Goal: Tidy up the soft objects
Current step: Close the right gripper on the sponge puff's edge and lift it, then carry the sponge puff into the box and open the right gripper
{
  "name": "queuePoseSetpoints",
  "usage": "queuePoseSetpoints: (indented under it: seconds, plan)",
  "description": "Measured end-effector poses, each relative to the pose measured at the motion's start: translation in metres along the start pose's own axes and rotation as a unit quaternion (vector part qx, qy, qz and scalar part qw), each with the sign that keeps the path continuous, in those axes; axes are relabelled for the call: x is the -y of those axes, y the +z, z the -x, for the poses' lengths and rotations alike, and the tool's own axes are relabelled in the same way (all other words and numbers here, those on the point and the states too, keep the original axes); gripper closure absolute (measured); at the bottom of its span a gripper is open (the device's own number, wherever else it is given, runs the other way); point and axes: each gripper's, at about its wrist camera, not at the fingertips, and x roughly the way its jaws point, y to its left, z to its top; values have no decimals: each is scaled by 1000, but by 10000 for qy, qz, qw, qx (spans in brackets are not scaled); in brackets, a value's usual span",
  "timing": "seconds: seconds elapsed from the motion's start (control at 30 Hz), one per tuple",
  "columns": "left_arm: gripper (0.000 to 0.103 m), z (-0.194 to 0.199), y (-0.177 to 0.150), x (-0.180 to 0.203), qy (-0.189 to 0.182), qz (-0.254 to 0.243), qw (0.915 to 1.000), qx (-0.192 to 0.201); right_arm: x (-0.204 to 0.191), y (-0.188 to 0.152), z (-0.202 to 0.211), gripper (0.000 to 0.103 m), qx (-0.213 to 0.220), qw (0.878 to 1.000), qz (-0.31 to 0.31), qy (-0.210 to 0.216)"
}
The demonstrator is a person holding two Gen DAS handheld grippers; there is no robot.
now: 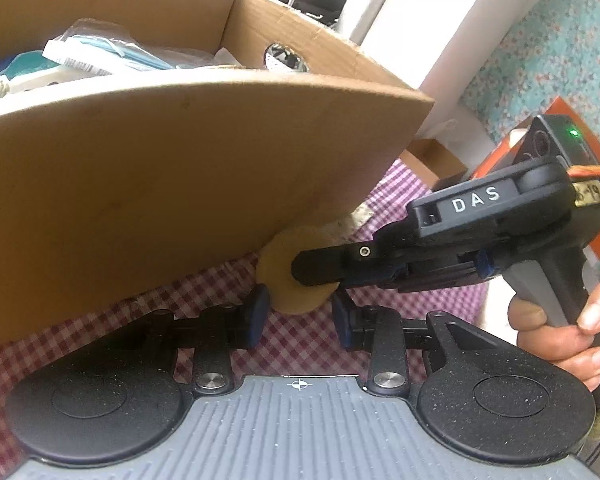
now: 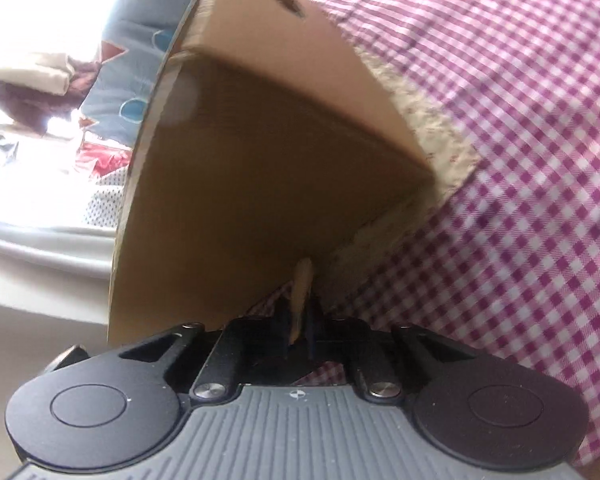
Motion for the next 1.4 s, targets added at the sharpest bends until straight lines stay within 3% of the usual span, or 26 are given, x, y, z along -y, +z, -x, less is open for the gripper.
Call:
queuePoseSetpoints:
  seconds: [0.23, 0.47, 0.6, 0.7, 0.83, 0.97, 1.03, 1.1, 1.4]
  plan:
    - [69, 60, 6, 27, -166, -181, 9990, 378, -47, -20, 34, 95, 99, 9973, 700, 178]
    - [68, 128, 31, 55, -30, -487, 9923, 1136, -119, -31, 79, 95, 346, 9835, 1660, 632]
    - [68, 133, 54, 51, 154, -484, 9887, 1410, -154, -14, 85, 95, 475, 9719, 2169, 777]
    - [67, 123, 70, 39, 235, -312, 9897, 1375, -171, 8, 75, 95, 421, 9683, 2355, 719]
    - [64, 105, 83, 18, 453, -91, 9924, 1141, -176, 40, 52, 95, 77, 9723, 2291, 455]
    - [45, 112, 80, -4, 496, 196, 9917, 1168, -168, 69, 24, 95, -370, 9770, 2100, 15]
    - [41, 123, 76, -15, 586, 321, 9893, 1300, -162, 78, 7, 95, -664, 9774, 2001, -158]
    - [34, 133, 75, -27, 741, 441, 9858, 1438, -156, 86, -10, 95, -943, 9749, 1970, -431]
    - [31, 174, 64, -71, 1215, 1066, 9672, 1959, -136, 99, -76, 94, -2207, 9524, 1656, -1295]
